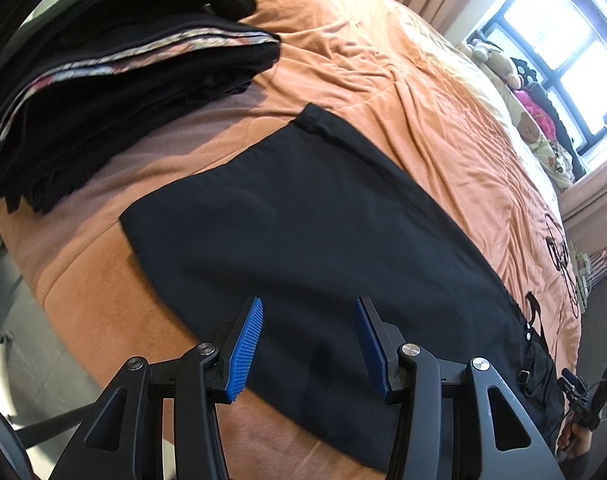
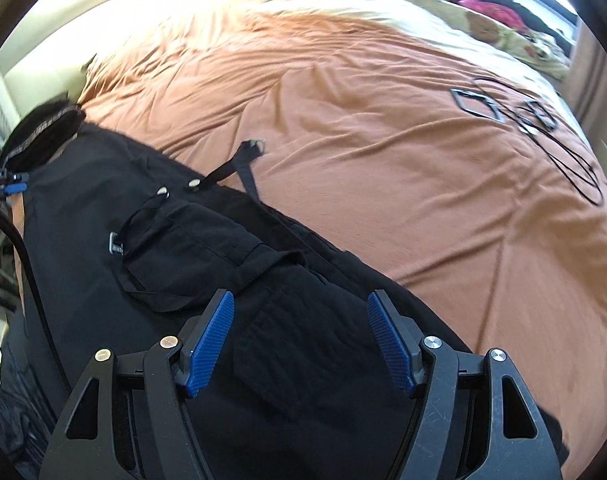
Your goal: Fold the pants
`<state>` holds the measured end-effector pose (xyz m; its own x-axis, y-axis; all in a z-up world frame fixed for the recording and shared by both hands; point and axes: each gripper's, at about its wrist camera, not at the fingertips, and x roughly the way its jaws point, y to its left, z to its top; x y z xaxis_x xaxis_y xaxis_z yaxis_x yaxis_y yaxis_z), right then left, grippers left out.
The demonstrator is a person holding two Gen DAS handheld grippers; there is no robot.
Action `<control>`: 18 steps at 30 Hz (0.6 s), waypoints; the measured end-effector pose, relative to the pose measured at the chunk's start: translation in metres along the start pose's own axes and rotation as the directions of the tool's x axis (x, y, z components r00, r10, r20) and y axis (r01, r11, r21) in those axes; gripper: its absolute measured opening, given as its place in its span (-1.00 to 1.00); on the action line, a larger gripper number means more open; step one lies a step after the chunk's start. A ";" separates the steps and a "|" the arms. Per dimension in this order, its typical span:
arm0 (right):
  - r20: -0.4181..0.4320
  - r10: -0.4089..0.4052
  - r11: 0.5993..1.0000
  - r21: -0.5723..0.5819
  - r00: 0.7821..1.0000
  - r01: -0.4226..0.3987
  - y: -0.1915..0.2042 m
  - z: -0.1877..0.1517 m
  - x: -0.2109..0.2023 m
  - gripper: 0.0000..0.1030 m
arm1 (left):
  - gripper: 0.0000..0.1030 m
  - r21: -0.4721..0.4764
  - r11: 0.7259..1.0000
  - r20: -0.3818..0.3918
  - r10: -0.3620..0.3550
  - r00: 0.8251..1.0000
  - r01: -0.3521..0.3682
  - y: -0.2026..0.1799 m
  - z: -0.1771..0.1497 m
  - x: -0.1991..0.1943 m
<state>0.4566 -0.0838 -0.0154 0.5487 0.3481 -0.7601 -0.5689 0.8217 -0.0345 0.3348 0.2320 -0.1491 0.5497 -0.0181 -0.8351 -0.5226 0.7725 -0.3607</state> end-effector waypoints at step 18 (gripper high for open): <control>-0.211 -0.007 0.966 -0.255 0.977 -0.048 0.007 0.033 0.066 -0.31 | -0.03 -0.117 0.993 0.002 0.020 1.000 -0.020 0.064 -0.028 -0.011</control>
<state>0.5089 -0.0401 -0.0439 0.4112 0.2388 -0.8797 -0.7317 0.6620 -0.1623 0.2776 0.2638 -0.1742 0.5403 -0.0016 -0.8415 -0.6059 0.6932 -0.3904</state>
